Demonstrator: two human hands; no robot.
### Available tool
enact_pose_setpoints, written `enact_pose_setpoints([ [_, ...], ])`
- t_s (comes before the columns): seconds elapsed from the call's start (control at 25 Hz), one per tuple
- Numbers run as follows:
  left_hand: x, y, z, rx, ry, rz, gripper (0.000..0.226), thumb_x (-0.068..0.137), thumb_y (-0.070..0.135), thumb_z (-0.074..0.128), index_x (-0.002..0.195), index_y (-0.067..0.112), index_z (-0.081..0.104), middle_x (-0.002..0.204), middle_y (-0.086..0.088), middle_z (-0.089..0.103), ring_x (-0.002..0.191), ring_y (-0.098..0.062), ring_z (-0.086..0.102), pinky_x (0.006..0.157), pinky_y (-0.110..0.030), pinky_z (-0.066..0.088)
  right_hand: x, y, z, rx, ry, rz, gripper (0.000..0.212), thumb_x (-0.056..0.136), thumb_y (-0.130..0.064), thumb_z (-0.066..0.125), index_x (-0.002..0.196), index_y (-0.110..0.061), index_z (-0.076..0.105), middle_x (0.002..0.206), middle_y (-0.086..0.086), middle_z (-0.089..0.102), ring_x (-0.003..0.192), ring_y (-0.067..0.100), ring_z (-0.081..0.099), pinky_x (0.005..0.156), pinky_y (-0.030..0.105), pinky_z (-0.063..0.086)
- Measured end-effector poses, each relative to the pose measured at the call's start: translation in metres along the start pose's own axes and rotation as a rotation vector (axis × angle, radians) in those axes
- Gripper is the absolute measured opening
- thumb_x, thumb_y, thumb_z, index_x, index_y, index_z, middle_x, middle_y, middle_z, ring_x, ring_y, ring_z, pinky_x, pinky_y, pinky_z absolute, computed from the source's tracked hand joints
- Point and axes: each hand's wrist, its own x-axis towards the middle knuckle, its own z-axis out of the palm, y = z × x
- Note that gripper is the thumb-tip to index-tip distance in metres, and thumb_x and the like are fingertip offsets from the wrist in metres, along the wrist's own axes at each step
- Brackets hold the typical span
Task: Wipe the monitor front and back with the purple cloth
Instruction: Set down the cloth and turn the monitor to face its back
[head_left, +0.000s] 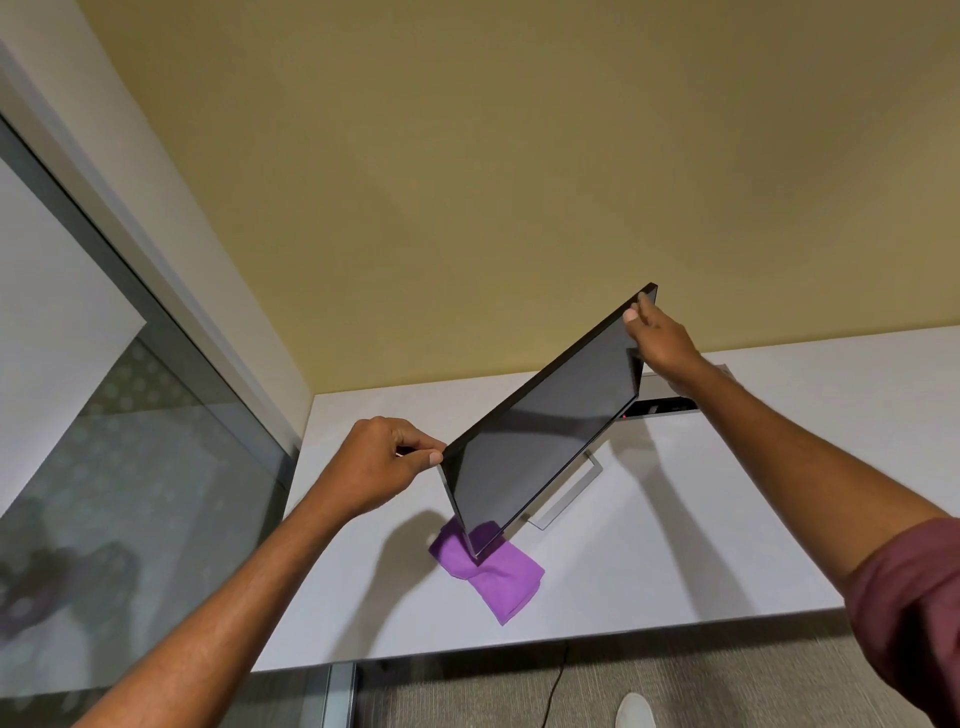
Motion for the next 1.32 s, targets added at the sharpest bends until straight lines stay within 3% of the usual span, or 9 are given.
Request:
enact_pose_setpoints([
  [0.12,-0.006,0.003,0.004,-0.023,-0.026,0.004,0.011,0.092,0.028,0.081,0.097,0.036,0.086,0.094,0.022,0.078,0.091,0.004,0.071,0.08,-0.021,0.052,0.004,-0.009,0.005,0.059,-0.015,0.016,0.072,0.114,-0.057,0.036,0.173,-0.021,0.016,0.179,0.004,0.021,0.164,0.027,0.022,0.133,0.046,0.022],
  [0.4,-0.015,0.015,0.02,-0.074,-0.082,0.028,0.012,0.092,0.03,0.08,0.096,0.041,0.085,0.094,0.019,0.075,0.092,-0.002,0.071,0.082,-0.028,0.058,0.019,-0.025,0.021,0.141,-0.098,0.023,0.078,0.112,-0.062,0.034,0.173,-0.017,0.013,0.18,0.002,0.013,0.166,0.023,0.014,0.134,0.047,0.016],
  [0.6,-0.022,0.024,0.033,-0.162,-0.154,0.038,0.011,0.091,0.027,0.083,0.096,0.036,0.086,0.093,0.017,0.076,0.091,-0.004,0.072,0.081,-0.025,0.056,0.031,-0.035,0.027,0.159,-0.151,0.039,0.087,0.105,-0.076,0.032,0.173,-0.024,0.015,0.18,-0.003,0.015,0.165,0.023,0.018,0.132,0.056,0.023],
  [0.76,-0.025,0.031,0.044,-0.28,-0.214,0.029,0.012,0.09,0.026,0.084,0.099,0.033,0.086,0.094,0.013,0.077,0.092,-0.008,0.074,0.088,-0.032,0.06,0.035,-0.048,0.034,0.142,-0.183,0.021,0.083,0.107,-0.074,0.028,0.173,-0.024,0.017,0.18,-0.002,0.017,0.165,0.024,0.019,0.131,0.056,0.025],
  [1.0,-0.035,0.041,0.069,-0.427,-0.27,0.021,0.019,0.091,0.024,0.082,0.11,0.023,0.085,0.098,0.008,0.079,0.095,-0.006,0.074,0.086,-0.017,0.051,0.034,-0.068,0.042,0.161,-0.248,0.019,0.084,0.105,-0.077,0.028,0.172,-0.028,0.019,0.179,-0.005,0.017,0.165,0.021,0.016,0.13,0.055,0.025],
  [1.32,-0.034,0.056,0.092,-0.45,-0.329,0.046,0.026,0.093,0.022,0.08,0.12,0.022,0.081,0.099,0.017,0.076,0.1,0.001,0.072,0.091,-0.014,0.05,0.036,-0.087,0.055,0.144,-0.302,0.029,0.085,0.101,-0.083,0.023,0.171,-0.035,0.023,0.178,-0.011,0.018,0.164,0.017,0.017,0.128,0.052,0.03],
])
